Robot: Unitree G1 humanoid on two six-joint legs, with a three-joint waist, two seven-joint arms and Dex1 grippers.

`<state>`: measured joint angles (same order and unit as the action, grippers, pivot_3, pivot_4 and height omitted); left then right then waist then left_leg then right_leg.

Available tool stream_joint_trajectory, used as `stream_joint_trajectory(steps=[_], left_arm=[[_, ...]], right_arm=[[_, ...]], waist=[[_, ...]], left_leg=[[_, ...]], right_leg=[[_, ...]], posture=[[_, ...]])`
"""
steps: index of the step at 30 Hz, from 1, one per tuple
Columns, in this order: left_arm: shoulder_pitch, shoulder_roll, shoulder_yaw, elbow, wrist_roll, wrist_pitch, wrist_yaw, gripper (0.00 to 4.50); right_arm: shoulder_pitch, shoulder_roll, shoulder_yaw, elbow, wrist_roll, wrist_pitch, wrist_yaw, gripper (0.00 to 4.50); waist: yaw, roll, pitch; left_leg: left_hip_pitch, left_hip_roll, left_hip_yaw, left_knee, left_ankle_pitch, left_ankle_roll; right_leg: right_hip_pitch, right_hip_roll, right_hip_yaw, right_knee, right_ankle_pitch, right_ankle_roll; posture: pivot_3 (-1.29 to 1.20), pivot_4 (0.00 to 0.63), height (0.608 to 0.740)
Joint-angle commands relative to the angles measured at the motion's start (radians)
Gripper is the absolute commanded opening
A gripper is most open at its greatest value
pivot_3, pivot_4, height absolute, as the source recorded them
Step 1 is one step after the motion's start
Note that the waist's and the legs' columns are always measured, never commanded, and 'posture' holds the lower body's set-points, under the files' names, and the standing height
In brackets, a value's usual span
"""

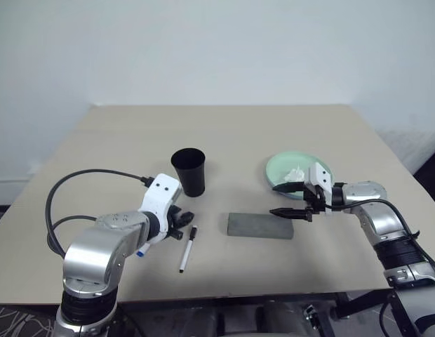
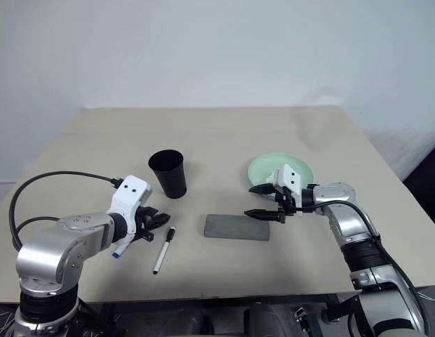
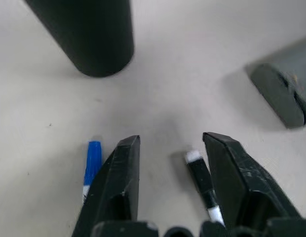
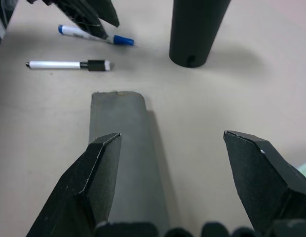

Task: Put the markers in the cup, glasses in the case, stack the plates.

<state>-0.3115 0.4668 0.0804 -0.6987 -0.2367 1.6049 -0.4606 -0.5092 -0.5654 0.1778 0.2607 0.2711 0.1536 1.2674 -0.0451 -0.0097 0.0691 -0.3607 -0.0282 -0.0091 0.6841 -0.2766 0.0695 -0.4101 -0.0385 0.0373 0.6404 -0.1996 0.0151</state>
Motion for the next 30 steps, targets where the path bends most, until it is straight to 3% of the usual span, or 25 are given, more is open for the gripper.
stream_joint_trajectory(steps=[1, 5, 10, 14, 21, 23, 30], left_arm=[[-0.038, -0.007, 0.061, -0.019, -0.041, 0.01, 0.034, 1.93], [-0.057, 0.058, 0.004, -0.016, -0.074, 0.01, 0.114, 1.93], [-0.085, 0.073, 0.022, 0.048, -0.241, 0.01, 0.198, 1.93], [-0.138, 0.107, 0.004, 0.129, -0.426, 0.01, 0.312, 1.93], [-0.206, 0.179, -0.014, 0.292, -0.867, 0.01, 0.648, 1.93], [-0.198, 0.16, -0.017, 0.308, -0.997, 0.01, 0.746, 1.93], [-0.205, 0.153, -0.017, 0.33, -1.202, 0.01, 0.994, 1.93]], right_arm=[[-0.034, 0.0, -0.007, 0.007, -0.006, -0.013, 0.012, 3.6], [-0.046, 0.01, -0.001, 0.019, -0.005, -0.008, 0.018, 3.6], [-0.052, 0.022, 0.0, 0.02, -0.005, -0.005, 0.014, 3.6], [-0.046, 0.022, -0.005, 0.011, -0.004, 0.001, 0.011, 3.6], [-0.02, 0.007, -0.013, -0.033, 0.006, 0.022, 0.006, 3.6], [0.012, -0.005, -0.019, -0.062, 0.01, 0.036, 0.0, 3.6], [0.057, -0.029, -0.042, -0.141, 0.022, 0.071, -0.033, 3.6]], waist=[[0.0, 0.0, 0.0], [0.0, 0.0, 0.0], [0.0, 0.0, 0.0], [0.001, 0.0, 0.0], [0.0, 0.0, 0.0], [0.0, 0.0, 0.0], [0.0, 0.0, 0.0]], left_leg=[[0.0, 0.0, 0.0, 0.0, 0.0, 0.0], [0.0, 0.0, 0.0, 0.0, 0.0, -0.002], [0.0, 0.0, -0.001, -0.001, 0.0, -0.002], [0.0, 0.0, -0.001, -0.001, 0.0, -0.003], [0.0, 0.0, -0.001, -0.001, -0.001, -0.004], [-0.001, 0.0, -0.002, -0.001, -0.001, -0.004], [0.0, 0.0, -0.002, -0.002, -0.001, -0.006]], right_leg=[[0.0, 0.0, 0.0, 0.0, 0.0, 0.0], [0.0, 0.0, 0.0, 0.0, 0.0, 0.0], [0.0, 0.0, 0.0, 0.0, 0.0, -0.001], [-0.001, 0.0, 0.0, 0.0, 0.0, -0.001], [-0.001, -0.001, 0.001, 0.0, 0.001, 0.0], [-0.002, -0.001, 0.002, 0.001, 0.001, 0.0], [-0.002, 0.0, 0.001, 0.001, 0.003, -0.005]], posture=[[0.0, 0.0, 0.74], [0.0, 0.0, 0.74], [0.0, 0.0, 0.74], [0.0, 0.0, 0.74], [0.0, 0.0, 0.74], [0.0, 0.0, 0.74], [0.0, 0.0, 0.74]])
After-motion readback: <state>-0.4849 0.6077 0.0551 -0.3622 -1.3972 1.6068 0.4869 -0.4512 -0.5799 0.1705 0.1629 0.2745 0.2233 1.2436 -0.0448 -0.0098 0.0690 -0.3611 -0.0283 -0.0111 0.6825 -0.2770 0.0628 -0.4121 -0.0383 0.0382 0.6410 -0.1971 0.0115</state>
